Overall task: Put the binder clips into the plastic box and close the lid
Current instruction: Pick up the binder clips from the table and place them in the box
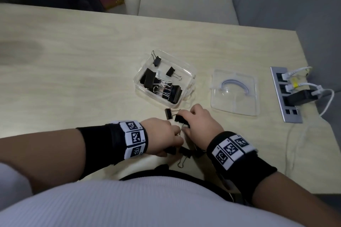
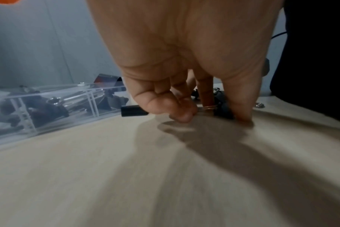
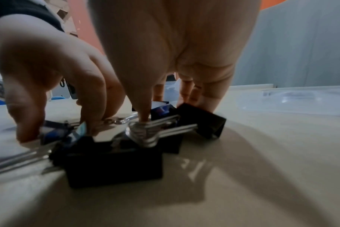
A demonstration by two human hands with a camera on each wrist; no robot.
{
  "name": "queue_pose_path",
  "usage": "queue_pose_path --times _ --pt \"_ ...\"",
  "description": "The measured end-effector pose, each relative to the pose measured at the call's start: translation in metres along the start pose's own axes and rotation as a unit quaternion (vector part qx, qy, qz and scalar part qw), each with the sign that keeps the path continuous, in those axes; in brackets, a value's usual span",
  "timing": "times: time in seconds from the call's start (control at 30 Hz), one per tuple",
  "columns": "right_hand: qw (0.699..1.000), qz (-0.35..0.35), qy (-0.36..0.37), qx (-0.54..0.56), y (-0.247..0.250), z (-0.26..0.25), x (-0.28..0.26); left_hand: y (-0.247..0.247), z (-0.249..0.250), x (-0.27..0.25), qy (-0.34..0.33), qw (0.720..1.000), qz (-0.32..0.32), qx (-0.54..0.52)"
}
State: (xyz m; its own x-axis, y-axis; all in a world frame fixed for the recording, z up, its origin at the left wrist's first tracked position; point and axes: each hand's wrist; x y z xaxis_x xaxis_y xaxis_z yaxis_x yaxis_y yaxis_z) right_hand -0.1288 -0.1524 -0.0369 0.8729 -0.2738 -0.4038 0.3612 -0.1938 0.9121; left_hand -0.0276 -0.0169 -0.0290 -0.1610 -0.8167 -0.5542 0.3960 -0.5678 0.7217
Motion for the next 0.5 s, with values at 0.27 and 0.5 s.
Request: queue_pose_path --times 0.27,0.5 --pt "0.999 0.031 0.016 -0.04 0.0 0.005 0.008 0.006 -0.005 0.0 0.039 0.998 0.049 -0.028" --pt "0.995 0.097 -0.019 0.02 0.023 0.019 0.0 0.039 -0.017 -0.014 0.034 0.956 0.24 -0.163"
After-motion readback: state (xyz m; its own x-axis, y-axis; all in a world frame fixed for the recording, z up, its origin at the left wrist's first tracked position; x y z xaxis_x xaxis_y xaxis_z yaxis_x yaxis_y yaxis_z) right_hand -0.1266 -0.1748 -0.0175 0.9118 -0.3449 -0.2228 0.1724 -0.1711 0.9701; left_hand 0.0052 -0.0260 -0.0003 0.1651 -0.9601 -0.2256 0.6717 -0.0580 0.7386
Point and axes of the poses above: each hand's wrist, its own x-axis towards the middle knuckle, its own y-axis out of the back of the hand, z = x × y, and after that the axes turned 15 degrees about -x, right-handed
